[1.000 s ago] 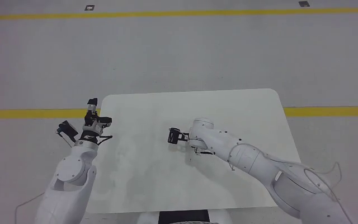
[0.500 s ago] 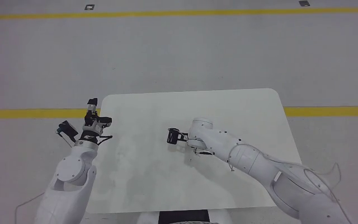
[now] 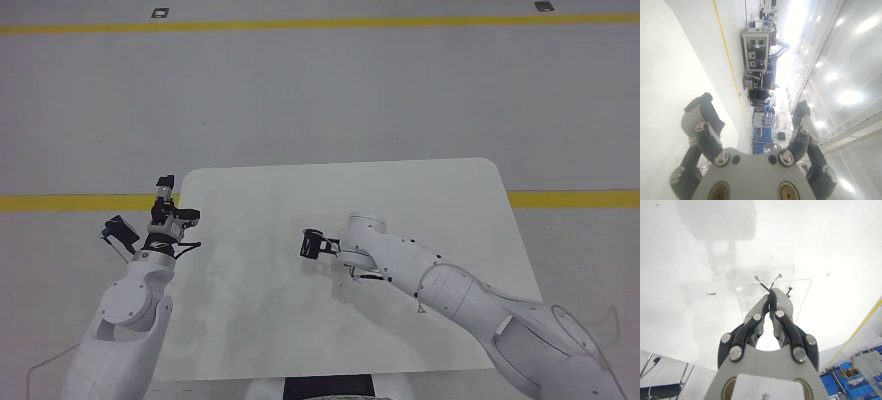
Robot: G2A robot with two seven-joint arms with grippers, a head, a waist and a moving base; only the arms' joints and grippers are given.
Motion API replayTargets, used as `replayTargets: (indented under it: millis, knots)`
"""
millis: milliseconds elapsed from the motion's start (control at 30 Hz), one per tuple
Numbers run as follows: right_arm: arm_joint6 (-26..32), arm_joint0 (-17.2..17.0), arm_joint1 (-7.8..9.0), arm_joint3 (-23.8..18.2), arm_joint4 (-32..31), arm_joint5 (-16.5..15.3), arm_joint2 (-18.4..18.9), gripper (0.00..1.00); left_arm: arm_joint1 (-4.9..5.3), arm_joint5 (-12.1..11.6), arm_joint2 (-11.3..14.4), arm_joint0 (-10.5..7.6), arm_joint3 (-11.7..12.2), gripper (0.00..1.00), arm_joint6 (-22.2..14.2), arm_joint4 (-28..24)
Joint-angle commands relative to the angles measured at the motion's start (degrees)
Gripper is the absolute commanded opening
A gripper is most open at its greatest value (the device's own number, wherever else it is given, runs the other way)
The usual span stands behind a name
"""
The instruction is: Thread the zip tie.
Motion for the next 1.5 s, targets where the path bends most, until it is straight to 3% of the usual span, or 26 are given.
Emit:
replayTargets:
  millis: [0,333,633,1200,1467]
  knots:
    - [0.1,-0.1,0.48,-0.8,1.1,0.0,0.1,0.0,0.0,0.0,0.0,0.0,0.0,1.0,0.0,0.0]
    - [-0.6,3.6,2.46,-1.7,9.8,0.0,-5.0,0.0,0.0,0.0,0.0,0.0,0.0,1.0,0.0,0.0]
    - [-3.3,5.6,4.48,-2.9,13.7,0.0,-6.4,0.0,0.0,0.0,0.0,0.0,0.0,1.0,0.0,0.0]
    - [-5.5,6.0,8.59,-7.9,15.7,0.0,-6.1,0.0,0.0,0.0,0.0,0.0,0.0,1.0,0.0,0.0]
    - [-7.0,6.4,9.05,-9.0,16.2,0.0,-7.5,0.0,0.0,0.0,0.0,0.0,0.0,1.0,0.0,0.0]
